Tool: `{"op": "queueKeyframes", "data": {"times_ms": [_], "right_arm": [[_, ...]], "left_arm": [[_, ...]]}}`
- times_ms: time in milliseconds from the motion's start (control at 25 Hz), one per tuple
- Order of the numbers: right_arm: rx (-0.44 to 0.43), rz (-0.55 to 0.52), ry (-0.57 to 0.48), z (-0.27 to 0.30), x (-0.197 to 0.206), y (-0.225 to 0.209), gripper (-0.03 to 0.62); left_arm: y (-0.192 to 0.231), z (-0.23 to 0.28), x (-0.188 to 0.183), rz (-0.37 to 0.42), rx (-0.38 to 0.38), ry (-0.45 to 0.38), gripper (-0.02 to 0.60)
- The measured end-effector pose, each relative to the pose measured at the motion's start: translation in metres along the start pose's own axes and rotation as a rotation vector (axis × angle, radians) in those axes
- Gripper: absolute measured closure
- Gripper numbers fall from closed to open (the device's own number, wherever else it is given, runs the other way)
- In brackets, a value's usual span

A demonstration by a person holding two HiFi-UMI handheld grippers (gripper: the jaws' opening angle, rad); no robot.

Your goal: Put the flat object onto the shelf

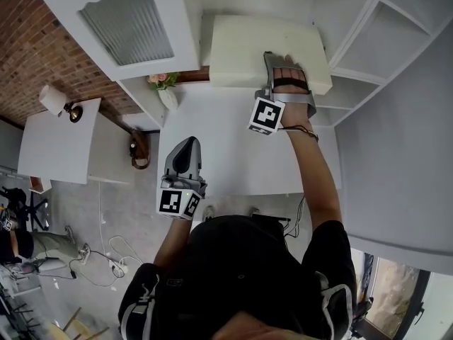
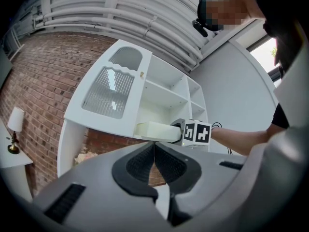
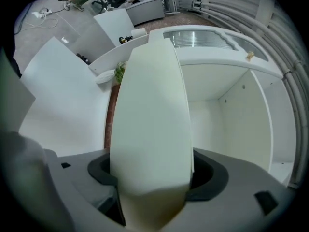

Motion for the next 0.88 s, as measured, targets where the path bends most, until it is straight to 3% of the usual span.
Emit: {"op": "queueKeyframes", "data": {"times_ms": [160, 600, 880], "right_arm": [[-0.077, -0.005, 0.041, 0.020, -0.004, 0.000, 0.214], [-0.125, 0.008, 0.030, 0.088, 0.005, -0.010, 0.171], [-0.141, 0.027, 0.012, 0.089, 0.007, -0.013, 0.149]], "left_arm": [[0.002, 0.001, 0.005, -0.013, -0.004, 0.010, 0.568], [-0.001, -0.011, 0.012, -0.034, 0.002, 0.030, 0.568], [0.002, -0.024, 0.009, -0.034, -0.004, 0.021, 0.568]]}}
Point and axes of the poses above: the fingertips, and each gripper's own axes: z forward along the fingers, y to its left, x out of its underside, the point moved 3 cm from there along -z, backward along the fingers, and after that the axes turned 9 degrees about z, right-handed, at the moved point
